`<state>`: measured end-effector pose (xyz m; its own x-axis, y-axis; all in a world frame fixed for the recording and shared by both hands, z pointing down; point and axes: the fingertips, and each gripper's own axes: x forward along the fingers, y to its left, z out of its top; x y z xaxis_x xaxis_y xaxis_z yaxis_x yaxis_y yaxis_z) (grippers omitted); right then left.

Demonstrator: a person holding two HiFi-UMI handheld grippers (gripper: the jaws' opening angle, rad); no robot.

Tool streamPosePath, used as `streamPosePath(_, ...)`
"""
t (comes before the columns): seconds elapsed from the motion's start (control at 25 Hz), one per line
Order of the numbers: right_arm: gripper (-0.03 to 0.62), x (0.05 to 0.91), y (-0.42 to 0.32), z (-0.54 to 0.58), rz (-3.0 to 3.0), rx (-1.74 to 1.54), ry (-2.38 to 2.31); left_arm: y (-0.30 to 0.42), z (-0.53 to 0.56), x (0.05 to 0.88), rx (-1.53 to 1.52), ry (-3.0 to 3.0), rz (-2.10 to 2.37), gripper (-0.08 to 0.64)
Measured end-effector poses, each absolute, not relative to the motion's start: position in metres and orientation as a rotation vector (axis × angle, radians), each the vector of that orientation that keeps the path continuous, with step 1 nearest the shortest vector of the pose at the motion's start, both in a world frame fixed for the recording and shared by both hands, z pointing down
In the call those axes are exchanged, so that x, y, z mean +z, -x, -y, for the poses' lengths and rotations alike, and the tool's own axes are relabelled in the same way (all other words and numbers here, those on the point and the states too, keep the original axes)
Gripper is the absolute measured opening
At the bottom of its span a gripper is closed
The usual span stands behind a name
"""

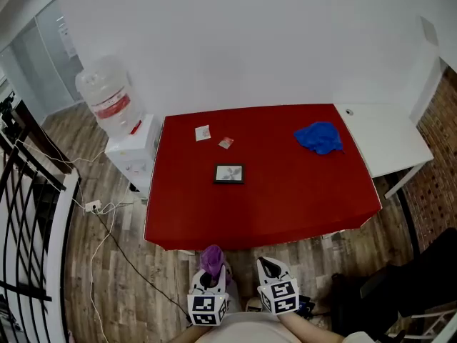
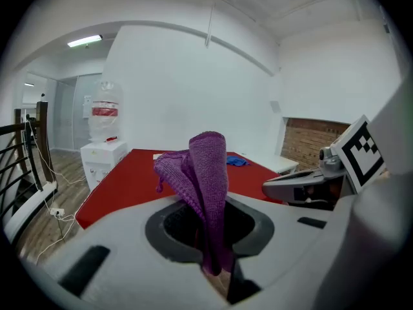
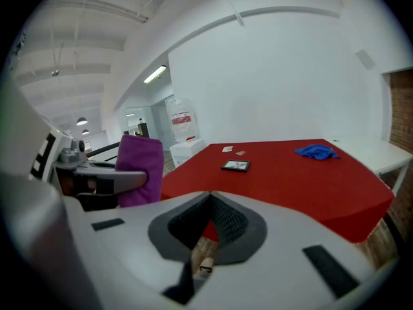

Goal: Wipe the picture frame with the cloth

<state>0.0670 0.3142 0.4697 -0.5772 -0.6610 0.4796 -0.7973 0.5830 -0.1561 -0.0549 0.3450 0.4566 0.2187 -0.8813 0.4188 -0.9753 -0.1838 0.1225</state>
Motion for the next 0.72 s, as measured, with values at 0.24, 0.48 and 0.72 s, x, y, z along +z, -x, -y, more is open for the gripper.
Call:
streamPosePath(0.24,0.003,0.47,-0.044,-0.247,2.418,0.507,-1.234,0.081,-0.27,0.454,0.357,-2.188,1.693,0.061)
streamPosePath(0.48,0.003,0.468,-0.007,-0.182,2.386,0.518,-1.292,0.122,-0.197,0.447,0.368,-2.242,1.651,0.061)
streamPosePath(0.72,0.003,0.464,0.021,-0.139,2.363,0.493,-1.343,0.149,-0.152,0.446,0.38,-2.285,1.605,0.061)
